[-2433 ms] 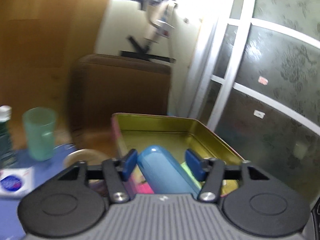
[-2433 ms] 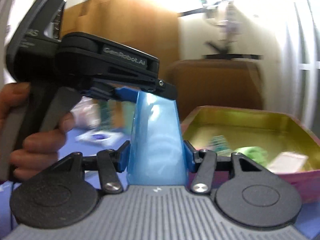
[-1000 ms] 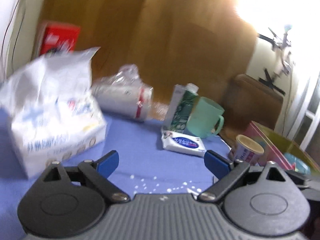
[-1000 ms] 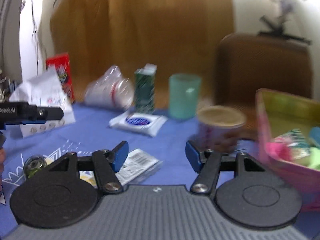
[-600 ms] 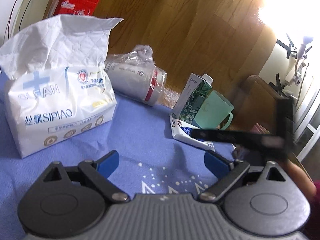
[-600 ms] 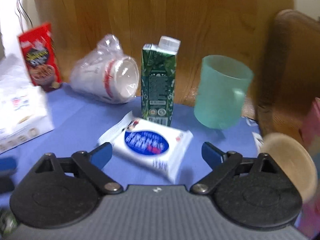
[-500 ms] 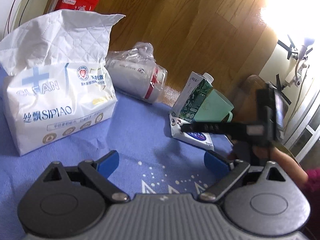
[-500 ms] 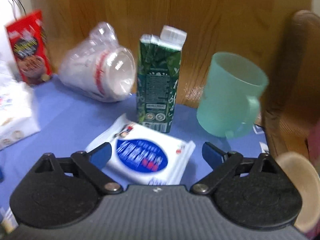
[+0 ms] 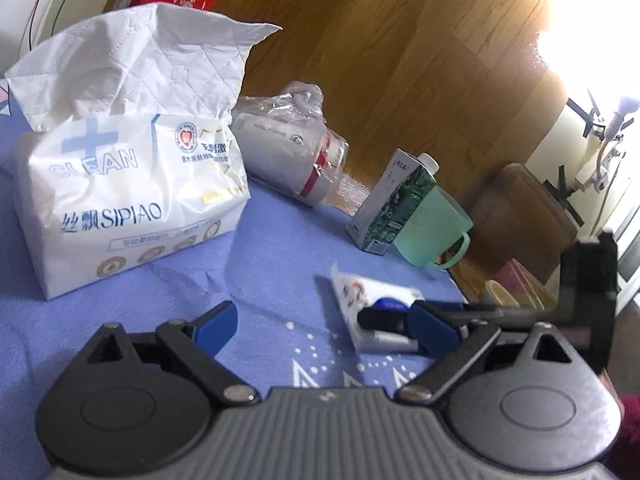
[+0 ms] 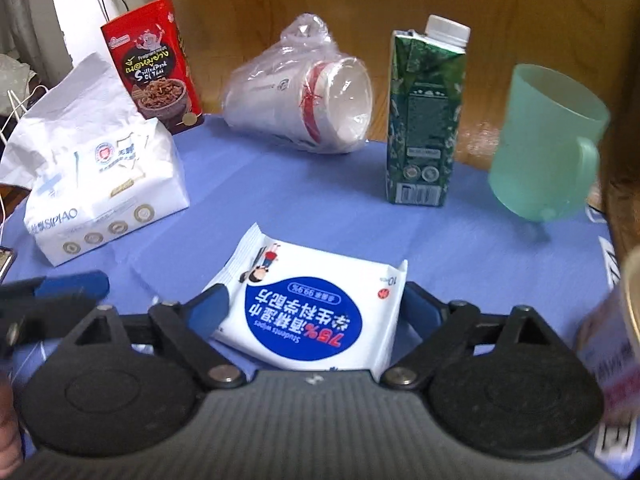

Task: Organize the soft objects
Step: 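Carry the wet-wipes pack into the tin with the right tool while the left tool also grips it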

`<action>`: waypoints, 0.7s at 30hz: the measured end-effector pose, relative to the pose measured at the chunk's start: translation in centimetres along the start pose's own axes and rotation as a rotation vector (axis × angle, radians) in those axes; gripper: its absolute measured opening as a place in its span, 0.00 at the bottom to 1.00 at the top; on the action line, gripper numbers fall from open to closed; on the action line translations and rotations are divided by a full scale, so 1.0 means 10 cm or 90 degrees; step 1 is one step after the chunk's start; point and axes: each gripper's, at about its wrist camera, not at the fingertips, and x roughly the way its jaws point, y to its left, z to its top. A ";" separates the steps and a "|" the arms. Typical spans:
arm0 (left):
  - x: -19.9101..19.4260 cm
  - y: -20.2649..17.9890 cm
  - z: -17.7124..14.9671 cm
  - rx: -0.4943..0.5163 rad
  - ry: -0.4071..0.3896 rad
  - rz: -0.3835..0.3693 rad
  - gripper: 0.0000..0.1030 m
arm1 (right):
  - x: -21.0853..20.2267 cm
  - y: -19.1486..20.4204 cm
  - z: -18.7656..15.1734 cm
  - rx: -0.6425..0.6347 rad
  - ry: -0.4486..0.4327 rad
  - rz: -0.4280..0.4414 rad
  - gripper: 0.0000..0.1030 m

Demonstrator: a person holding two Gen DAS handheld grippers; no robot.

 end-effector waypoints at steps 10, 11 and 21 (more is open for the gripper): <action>-0.01 -0.12 -0.05 0.044 -0.006 -0.017 0.89 | -0.19 0.25 -0.18 -0.089 -0.013 -0.013 0.58; 0.00 -0.12 -0.05 0.044 -0.002 -0.023 0.89 | -0.21 0.27 -0.16 -0.088 -0.011 0.000 0.37; 0.01 0.07 -0.02 -0.035 0.012 -0.029 0.89 | -0.30 0.44 -0.16 -0.164 -0.048 -0.049 0.44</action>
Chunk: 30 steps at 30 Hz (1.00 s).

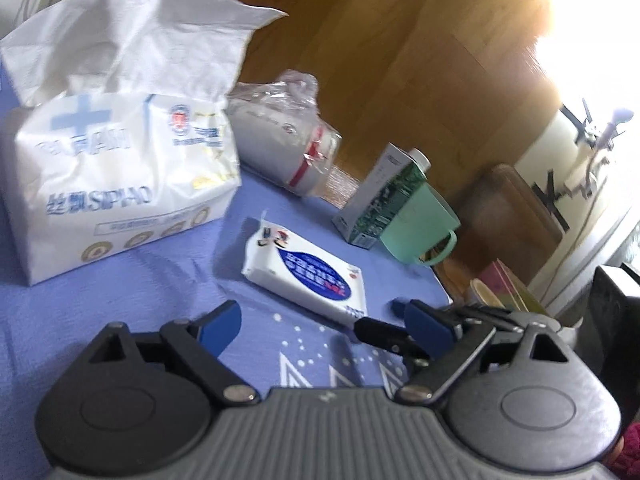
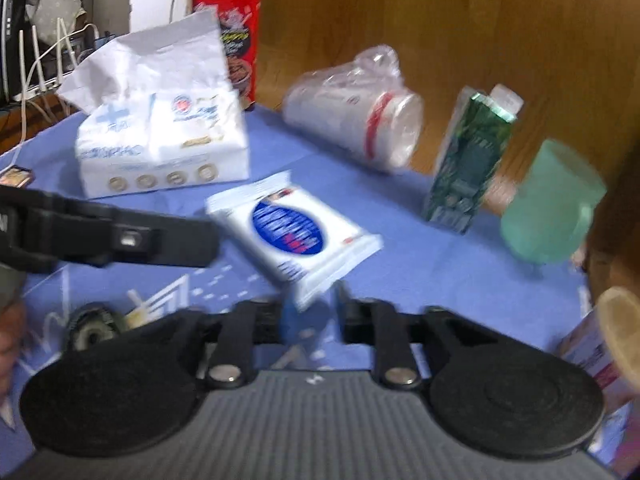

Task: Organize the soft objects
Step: 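Carry the wet-wipes pack into the tin with the right tool while the left tool also grips it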

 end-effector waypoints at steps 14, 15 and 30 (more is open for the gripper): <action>-0.01 0.11 0.05 -0.042 0.001 -0.008 0.90 | 0.57 -0.09 0.35 -0.075 0.036 0.088 0.85; 0.00 0.11 0.05 -0.044 0.004 -0.009 0.90 | 0.57 -0.11 0.35 -0.053 0.042 0.097 0.84; 0.06 -0.17 -0.08 0.041 0.068 -0.126 0.32 | -0.43 0.26 -0.23 0.118 -0.068 0.099 0.72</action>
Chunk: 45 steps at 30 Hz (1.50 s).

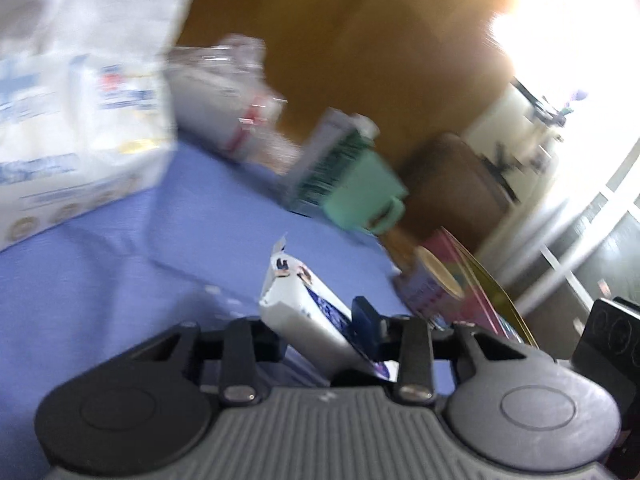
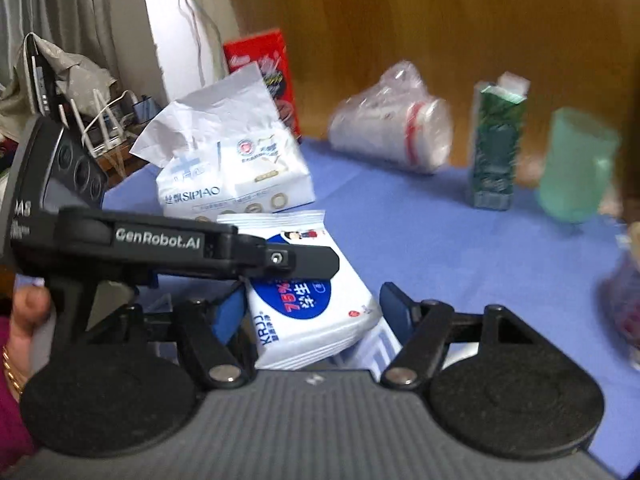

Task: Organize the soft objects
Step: 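Carry the wet-wipes pack into the tin with the right tool while the left tool also grips it, then return over the table and grasp the green correction tape with the right tool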

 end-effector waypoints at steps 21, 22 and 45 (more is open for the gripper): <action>1.48 -3.09 -0.29 0.307 0.095 -0.178 0.53 | -1.77 -1.06 -0.55 0.088 -0.258 -0.419 0.22; 1.56 -3.17 -0.31 0.310 0.098 -0.163 0.78 | -1.78 -1.14 -0.53 0.093 -0.256 -0.429 0.22; 0.07 -1.67 -0.16 0.277 -0.068 0.072 0.84 | -1.91 -1.14 -0.84 0.199 -0.322 -0.457 0.45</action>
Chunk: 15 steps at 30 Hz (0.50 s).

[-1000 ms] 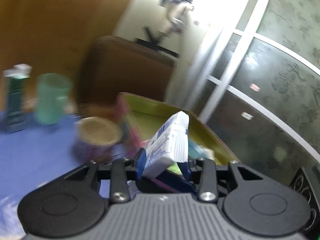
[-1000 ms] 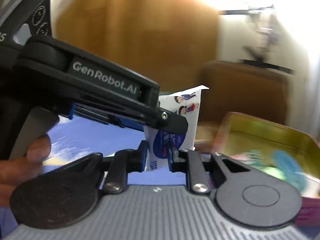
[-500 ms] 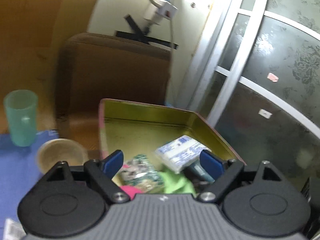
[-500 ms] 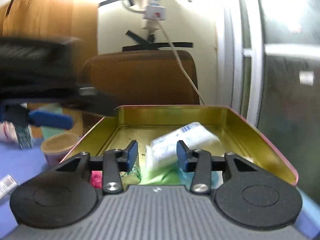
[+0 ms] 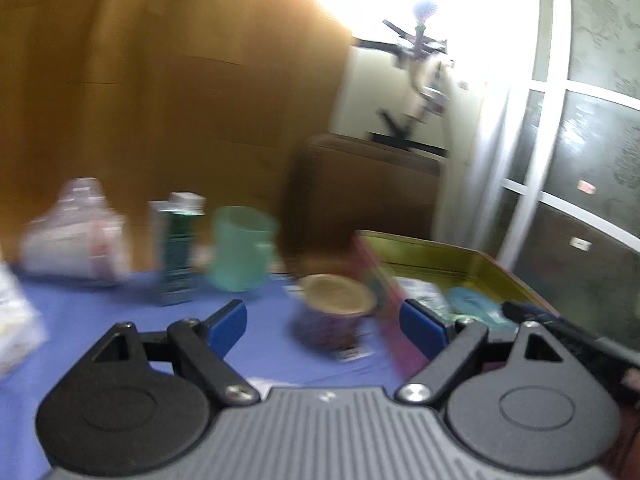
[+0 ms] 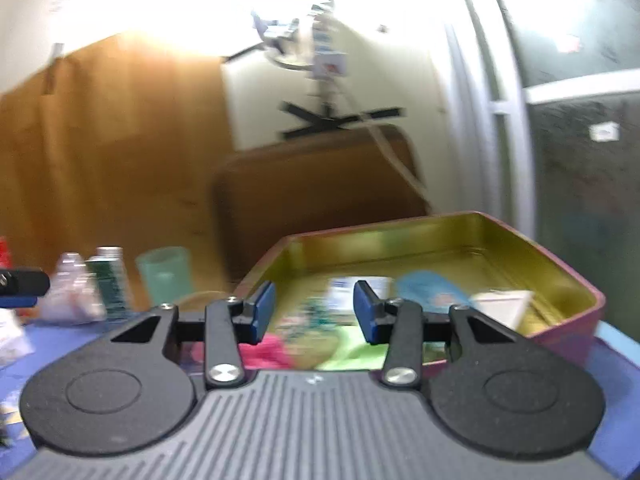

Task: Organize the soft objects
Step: 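Return over the table and grasp the green correction tape with the right tool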

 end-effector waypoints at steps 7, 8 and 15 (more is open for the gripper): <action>-0.57 0.78 -0.30 -0.062 0.003 0.100 0.84 | -0.03 0.70 -0.20 -0.069 0.067 0.162 0.52; -0.64 0.89 -0.36 -0.078 0.006 0.114 0.84 | -0.02 0.79 -0.26 -0.076 0.088 0.177 0.52; -1.00 1.40 -0.78 -0.197 0.048 0.124 0.82 | 0.00 1.47 -0.53 -0.157 0.211 0.355 0.52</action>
